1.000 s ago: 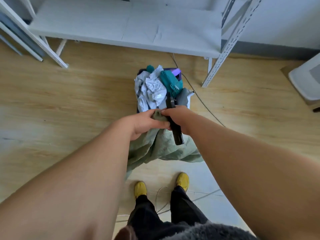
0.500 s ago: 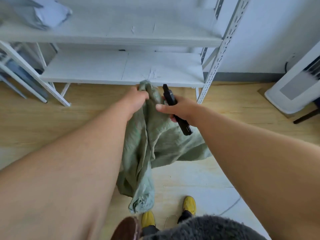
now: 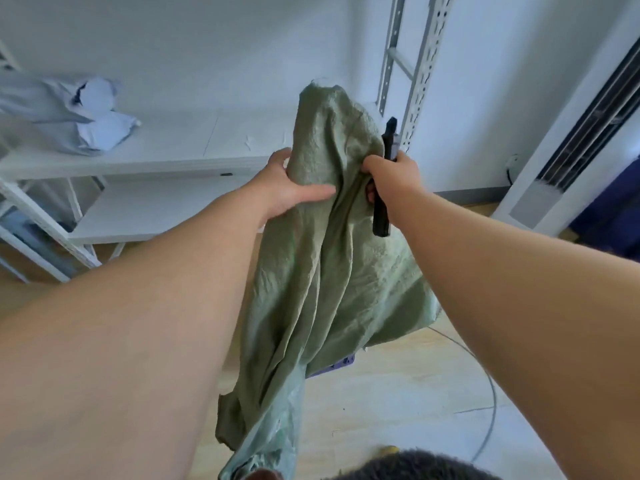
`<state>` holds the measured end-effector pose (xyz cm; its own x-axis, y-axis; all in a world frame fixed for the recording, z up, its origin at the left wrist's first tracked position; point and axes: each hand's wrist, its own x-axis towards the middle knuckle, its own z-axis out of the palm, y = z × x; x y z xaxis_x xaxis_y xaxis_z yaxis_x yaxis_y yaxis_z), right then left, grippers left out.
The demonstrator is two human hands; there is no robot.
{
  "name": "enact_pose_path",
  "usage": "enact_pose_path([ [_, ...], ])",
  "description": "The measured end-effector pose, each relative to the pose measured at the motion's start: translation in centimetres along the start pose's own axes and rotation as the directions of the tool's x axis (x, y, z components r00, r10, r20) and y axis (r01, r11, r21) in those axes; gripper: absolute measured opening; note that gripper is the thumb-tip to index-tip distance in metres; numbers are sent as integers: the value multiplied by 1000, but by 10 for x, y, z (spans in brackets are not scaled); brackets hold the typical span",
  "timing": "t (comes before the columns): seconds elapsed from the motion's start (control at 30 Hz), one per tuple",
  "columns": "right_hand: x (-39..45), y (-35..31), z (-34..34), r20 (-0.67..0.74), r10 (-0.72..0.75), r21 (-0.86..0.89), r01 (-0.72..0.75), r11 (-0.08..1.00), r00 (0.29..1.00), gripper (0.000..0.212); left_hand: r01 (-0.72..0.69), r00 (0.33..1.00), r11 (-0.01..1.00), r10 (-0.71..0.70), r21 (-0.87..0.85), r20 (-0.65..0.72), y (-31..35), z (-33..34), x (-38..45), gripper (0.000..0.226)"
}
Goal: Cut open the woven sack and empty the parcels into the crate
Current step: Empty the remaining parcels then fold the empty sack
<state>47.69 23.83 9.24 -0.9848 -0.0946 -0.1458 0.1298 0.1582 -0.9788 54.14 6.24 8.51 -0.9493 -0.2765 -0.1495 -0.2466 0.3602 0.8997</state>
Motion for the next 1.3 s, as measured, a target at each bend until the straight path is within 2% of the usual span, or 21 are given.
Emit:
enact_pose_path([
  [0.07, 6, -11, -17, -61, -2, 61, 6, 998, 998, 8, 37, 998, 981, -47, 190, 51, -2, 9, 1, 105],
  [0.13, 12, -18, -32, -53, -22, 85, 27, 996, 998, 11, 67, 993, 937, -97, 344, 69, 2, 27, 3, 67],
  [0.17, 16, -18, -38, -36, -48, 63, 51, 997, 998, 15, 90, 993, 932, -113, 351, 45, 5, 39, 5, 45],
  [0.2, 19, -17, -44, -26, -81, 15, 81, 997, 996, 22, 124, 991, 946, -132, 300, 5, 10, 52, 7, 28],
  [0.27, 28, -11, -57, -78, -151, -129, 140, 982, 985, 49, 199, 979, 980, -197, 30, -48, 25, 75, 14, 18],
  [0.33, 37, -2, -74, -196, -223, -234, 175, 956, 955, 78, 209, 974, 953, -223, -221, -37, 42, 94, 29, 23],
  [0.37, 39, 2, -81, -232, -241, -242, 184, 953, 942, 86, 198, 977, 940, -214, -278, -28, 50, 100, 37, 23],
  [0.47, 55, 23, -120, -298, -176, -219, 112, 969, 938, 91, 192, 981, 930, -192, -313, 30, 75, 140, 64, 22],
  [0.63, 91, 61, -199, -407, -178, -193, 106, 975, 896, 98, 227, 974, 919, -211, -321, 83, 119, 235, 111, 18],
  [0.7, 109, 70, -233, -386, -103, -133, 55, 990, 917, 97, 246, 969, 903, -218, -351, 119, 140, 276, 127, 20],
  [0.77, 128, 77, -268, -328, 6, -49, -24, 999, 944, 87, 264, 956, 903, -200, -338, 213, 163, 319, 138, 19],
  [0.83, 148, 84, -304, -321, 69, -13, -77, 997, 945, 61, 257, 932, 907, -142, -332, 334, 185, 360, 145, 22],
  [0.9, 171, 89, -339, -381, 75, -15, -87, 996, 922, 28, 193, 917, 902, -26, -387, 398, 201, 395, 154, 29],
  [0.97, 192, 92, -373, -451, 92, 9, -99, 995, 888, 12, 71, 918, 912, 99, -405, 384, 207, 419, 169, 42],
  [1.03, 213, 91, -402, -501, 109, 74, -83, 994, 858, 9, -29, 904, 958, 147, -285, 401, 201, 433, 184, 64],
  [1.13, 245, 88, -429, -531, 159, 207, -55, 977, 833, 12, -75, 897, 994, 32, 81, 440, 171, 452, 199, 90],
  [1.2, 266, 88, -435, -509, 189, 263, -58, 963, 840, 12, -60, 917, 961, -54, 270, 395, 148, 469, 201, 95],
  [1.3, 292, 90, -433, -466, 173, 222, -74, 972, 868, 13, -65, 900, 931, -100, 358, 424, 129, 489, 215, 95],
])
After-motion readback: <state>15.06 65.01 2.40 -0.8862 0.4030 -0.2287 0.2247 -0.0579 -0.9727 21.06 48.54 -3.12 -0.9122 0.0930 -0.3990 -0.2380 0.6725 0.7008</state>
